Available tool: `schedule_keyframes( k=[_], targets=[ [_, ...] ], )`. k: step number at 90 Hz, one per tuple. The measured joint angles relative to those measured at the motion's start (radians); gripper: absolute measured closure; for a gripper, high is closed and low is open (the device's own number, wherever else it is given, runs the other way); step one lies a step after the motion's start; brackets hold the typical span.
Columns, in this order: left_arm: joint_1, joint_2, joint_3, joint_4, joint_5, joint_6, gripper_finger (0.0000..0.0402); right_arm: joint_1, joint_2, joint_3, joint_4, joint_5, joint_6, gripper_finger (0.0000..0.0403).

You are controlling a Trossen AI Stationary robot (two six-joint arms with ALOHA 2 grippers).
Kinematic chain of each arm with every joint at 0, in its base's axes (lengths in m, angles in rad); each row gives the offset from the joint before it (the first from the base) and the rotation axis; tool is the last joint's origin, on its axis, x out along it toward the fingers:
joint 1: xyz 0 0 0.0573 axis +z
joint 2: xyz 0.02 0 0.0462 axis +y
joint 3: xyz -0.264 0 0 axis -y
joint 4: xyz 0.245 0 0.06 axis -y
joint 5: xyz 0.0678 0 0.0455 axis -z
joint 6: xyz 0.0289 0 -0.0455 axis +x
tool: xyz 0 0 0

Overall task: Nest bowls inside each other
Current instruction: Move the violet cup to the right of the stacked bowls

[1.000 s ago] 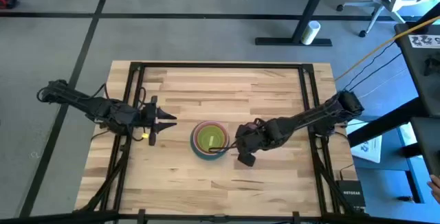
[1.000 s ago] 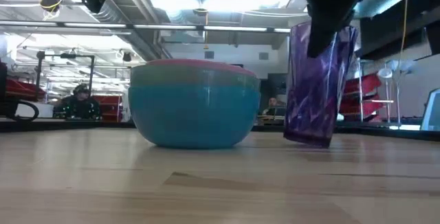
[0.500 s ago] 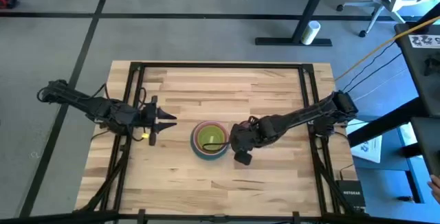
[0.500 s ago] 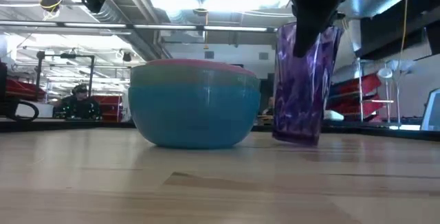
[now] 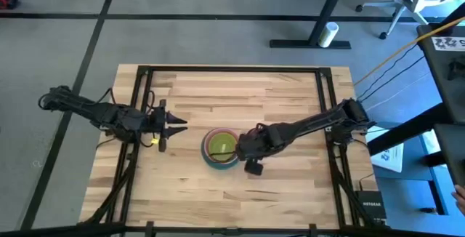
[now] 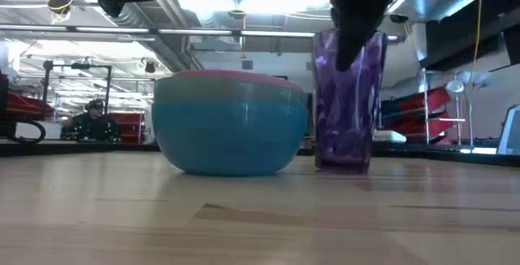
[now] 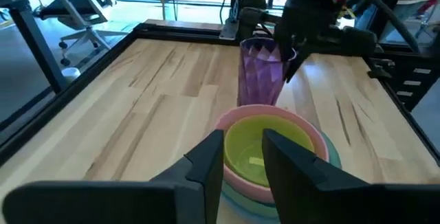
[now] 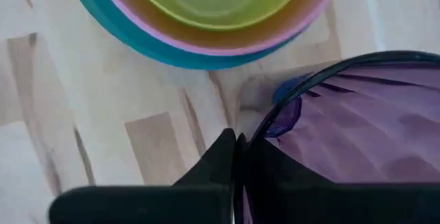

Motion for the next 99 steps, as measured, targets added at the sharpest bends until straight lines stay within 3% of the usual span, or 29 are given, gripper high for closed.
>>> schedule_keyframes(
  k=[60,99],
  targets=[
    [-0.001,0.000,0.000,-0.003,0.002,-0.006,0.0318,-0.007,-0.009,0.002,0.027,-0.029,-0.033,0.0401],
    [-0.001,0.000,0.000,-0.003,0.002,-0.010,0.0318,-0.006,-0.011,0.002,0.035,-0.055,-0.047,0.0340]
  ],
)
